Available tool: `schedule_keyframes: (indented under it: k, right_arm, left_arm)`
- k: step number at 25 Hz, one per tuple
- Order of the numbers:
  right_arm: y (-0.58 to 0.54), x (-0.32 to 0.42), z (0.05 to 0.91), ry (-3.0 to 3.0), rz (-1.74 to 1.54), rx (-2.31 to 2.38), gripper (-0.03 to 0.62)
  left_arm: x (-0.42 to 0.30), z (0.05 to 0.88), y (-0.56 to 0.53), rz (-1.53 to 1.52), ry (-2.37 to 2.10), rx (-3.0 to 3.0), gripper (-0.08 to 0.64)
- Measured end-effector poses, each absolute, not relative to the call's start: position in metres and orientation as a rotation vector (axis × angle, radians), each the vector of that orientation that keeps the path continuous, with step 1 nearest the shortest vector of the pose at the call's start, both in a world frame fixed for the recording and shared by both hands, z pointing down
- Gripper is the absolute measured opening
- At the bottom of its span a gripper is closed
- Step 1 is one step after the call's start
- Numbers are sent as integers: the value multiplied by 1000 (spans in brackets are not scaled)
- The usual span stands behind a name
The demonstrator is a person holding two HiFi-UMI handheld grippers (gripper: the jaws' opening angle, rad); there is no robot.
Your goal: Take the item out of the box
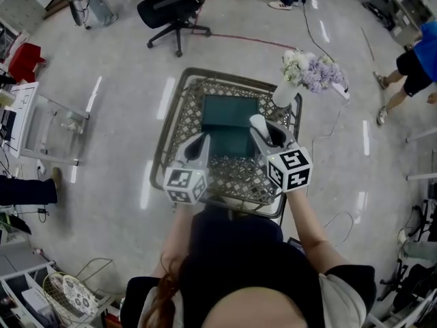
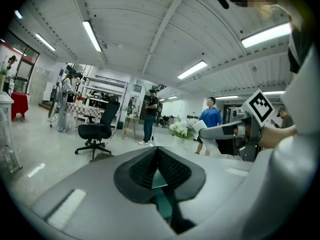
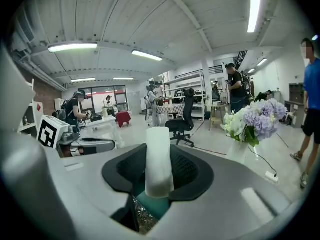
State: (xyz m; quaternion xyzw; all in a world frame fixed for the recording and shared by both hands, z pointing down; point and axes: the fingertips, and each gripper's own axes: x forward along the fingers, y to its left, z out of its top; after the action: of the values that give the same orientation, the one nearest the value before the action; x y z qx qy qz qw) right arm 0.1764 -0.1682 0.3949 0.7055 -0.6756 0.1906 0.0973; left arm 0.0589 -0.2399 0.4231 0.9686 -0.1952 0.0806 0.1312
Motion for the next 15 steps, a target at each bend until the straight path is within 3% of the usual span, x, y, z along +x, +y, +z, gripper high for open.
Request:
schedule_keyframes:
  k: [15]
  right_arm:
    - [-131,189,327,-2050,393,2307,140]
  left_arm:
    - [41,346,-229,74,-562,2920,11]
